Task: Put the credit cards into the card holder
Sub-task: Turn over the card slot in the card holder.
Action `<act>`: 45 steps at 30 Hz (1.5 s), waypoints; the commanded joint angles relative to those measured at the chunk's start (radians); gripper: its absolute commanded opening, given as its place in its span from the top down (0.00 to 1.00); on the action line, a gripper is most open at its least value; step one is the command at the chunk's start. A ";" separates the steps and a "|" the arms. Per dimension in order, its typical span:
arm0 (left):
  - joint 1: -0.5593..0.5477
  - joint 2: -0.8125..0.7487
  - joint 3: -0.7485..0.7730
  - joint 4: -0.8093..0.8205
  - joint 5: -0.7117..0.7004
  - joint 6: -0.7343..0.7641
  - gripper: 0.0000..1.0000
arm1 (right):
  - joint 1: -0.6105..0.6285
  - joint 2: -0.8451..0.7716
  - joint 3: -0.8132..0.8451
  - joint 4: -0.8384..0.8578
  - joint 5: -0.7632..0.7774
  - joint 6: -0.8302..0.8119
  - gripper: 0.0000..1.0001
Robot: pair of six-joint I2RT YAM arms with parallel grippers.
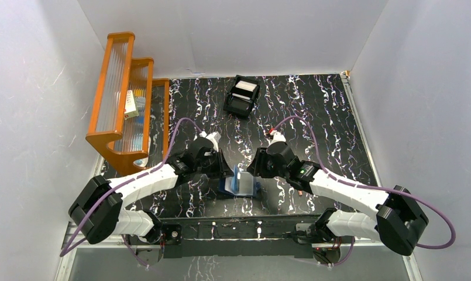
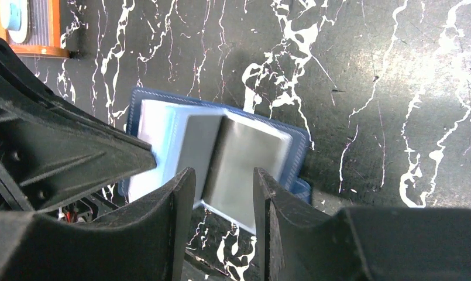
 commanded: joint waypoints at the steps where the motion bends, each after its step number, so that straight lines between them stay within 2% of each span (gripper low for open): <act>1: -0.029 0.012 0.055 -0.062 -0.045 0.013 1.00 | -0.001 -0.025 0.001 0.024 0.015 0.002 0.51; 18: -0.042 0.010 0.086 -0.157 -0.132 0.028 1.00 | 0.001 0.045 0.011 0.167 -0.149 0.032 0.53; 24: -0.042 -0.002 0.077 -0.207 -0.186 -0.002 0.99 | 0.003 0.138 0.010 0.239 -0.179 0.043 0.59; 27: -0.042 -0.020 0.091 -0.266 -0.237 0.000 0.91 | 0.002 0.201 0.029 0.240 -0.191 0.037 0.61; 30: -0.040 -0.045 0.101 -0.326 -0.284 0.002 0.89 | 0.003 0.257 0.049 0.232 -0.205 0.032 0.62; 33: -0.034 -0.072 0.096 -0.355 -0.303 0.003 0.79 | 0.004 0.300 0.057 0.246 -0.232 0.036 0.62; 38: -0.001 -0.101 0.040 -0.325 -0.258 -0.008 0.67 | 0.017 0.327 0.067 0.309 -0.280 0.059 0.62; 41: 0.037 -0.108 0.020 -0.312 -0.209 -0.007 0.64 | 0.019 0.358 0.080 0.346 -0.313 0.065 0.56; 45: 0.075 -0.135 0.016 -0.325 -0.185 0.011 0.61 | 0.020 0.411 0.091 0.442 -0.390 0.106 0.54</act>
